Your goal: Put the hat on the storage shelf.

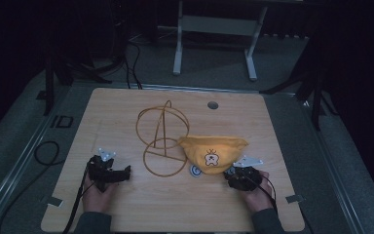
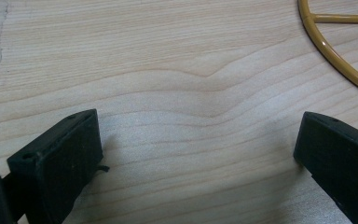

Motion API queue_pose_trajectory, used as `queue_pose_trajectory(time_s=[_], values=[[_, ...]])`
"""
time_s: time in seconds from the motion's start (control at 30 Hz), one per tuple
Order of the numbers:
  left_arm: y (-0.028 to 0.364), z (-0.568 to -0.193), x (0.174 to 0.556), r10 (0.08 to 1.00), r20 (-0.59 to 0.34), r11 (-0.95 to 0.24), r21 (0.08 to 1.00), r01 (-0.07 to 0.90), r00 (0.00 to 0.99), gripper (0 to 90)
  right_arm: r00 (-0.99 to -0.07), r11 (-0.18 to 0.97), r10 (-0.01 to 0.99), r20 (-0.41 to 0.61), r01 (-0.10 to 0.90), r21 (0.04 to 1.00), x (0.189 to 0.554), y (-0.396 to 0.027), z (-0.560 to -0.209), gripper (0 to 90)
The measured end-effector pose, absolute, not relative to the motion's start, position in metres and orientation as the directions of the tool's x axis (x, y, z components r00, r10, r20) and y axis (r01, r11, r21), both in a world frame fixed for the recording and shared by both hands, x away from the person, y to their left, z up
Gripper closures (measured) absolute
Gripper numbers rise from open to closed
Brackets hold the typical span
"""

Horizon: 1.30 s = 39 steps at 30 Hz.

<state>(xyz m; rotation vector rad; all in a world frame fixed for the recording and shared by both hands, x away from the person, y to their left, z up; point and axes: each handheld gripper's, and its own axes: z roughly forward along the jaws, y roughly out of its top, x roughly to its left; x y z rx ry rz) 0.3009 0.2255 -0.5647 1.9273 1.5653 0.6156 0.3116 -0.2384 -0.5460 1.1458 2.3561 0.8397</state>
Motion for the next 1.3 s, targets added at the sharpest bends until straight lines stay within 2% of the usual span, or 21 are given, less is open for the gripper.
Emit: queue_pose_trajectory(time_s=[0.27,0.67,1.3], values=[[0.225,-0.565,0.301,0.978,-0.005,-0.147,0.685,0.713,0.207,0.8,-0.588,0.49,0.804,-0.091,0.568,0.661,0.31,-0.239,-0.545,57.5],[0.225,-0.565,0.301,0.978,-0.005,-0.147,0.686,0.713,0.207,0.8,-0.599,0.472,0.796,-0.083,0.529,0.705,0.308,-0.243,-0.527,59.8],[0.225,-0.565,0.301,0.979,-0.008,-0.143,0.688,0.711,0.205,0.8,-0.617,0.463,0.78,-0.108,0.452,0.762,0.323,-0.245,-0.471,62.6]])
